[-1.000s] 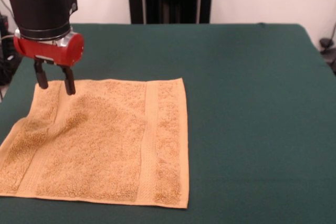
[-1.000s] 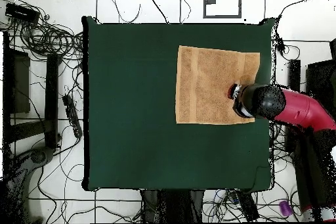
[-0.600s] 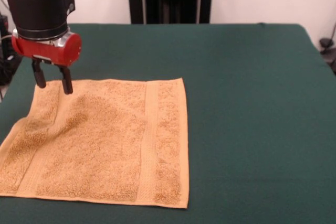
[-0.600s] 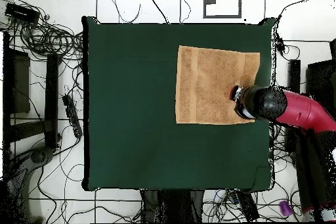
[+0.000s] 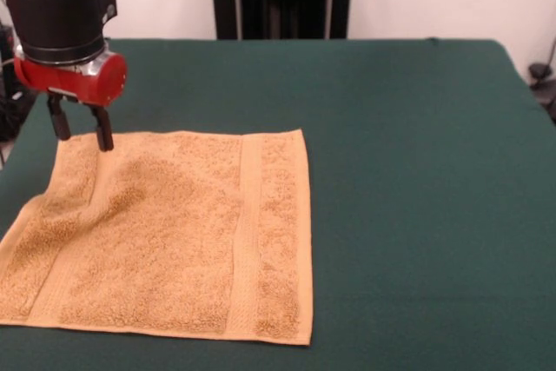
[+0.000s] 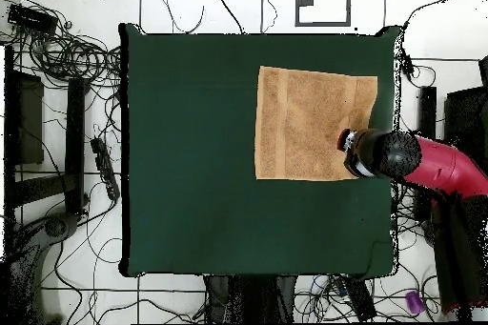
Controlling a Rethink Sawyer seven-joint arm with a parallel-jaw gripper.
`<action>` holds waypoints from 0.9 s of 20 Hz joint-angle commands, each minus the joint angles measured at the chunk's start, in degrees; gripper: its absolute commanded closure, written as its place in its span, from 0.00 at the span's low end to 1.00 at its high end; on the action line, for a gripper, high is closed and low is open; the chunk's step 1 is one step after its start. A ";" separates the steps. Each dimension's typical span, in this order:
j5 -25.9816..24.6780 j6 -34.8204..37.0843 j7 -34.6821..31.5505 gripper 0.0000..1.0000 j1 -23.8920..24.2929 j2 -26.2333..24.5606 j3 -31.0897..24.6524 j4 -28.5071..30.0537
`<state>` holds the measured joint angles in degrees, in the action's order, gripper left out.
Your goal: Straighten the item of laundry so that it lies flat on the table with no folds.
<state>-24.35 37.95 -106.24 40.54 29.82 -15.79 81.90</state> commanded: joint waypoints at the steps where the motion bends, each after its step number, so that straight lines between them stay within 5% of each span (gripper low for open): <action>1: -0.14 -3.12 -1.62 0.00 -0.87 -4.25 -1.53 5.82; 18: -1.28 -6.85 -1.32 0.00 0.25 -9.51 -1.94 3.67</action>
<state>-24.77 34.26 -106.24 42.16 26.25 -15.79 81.95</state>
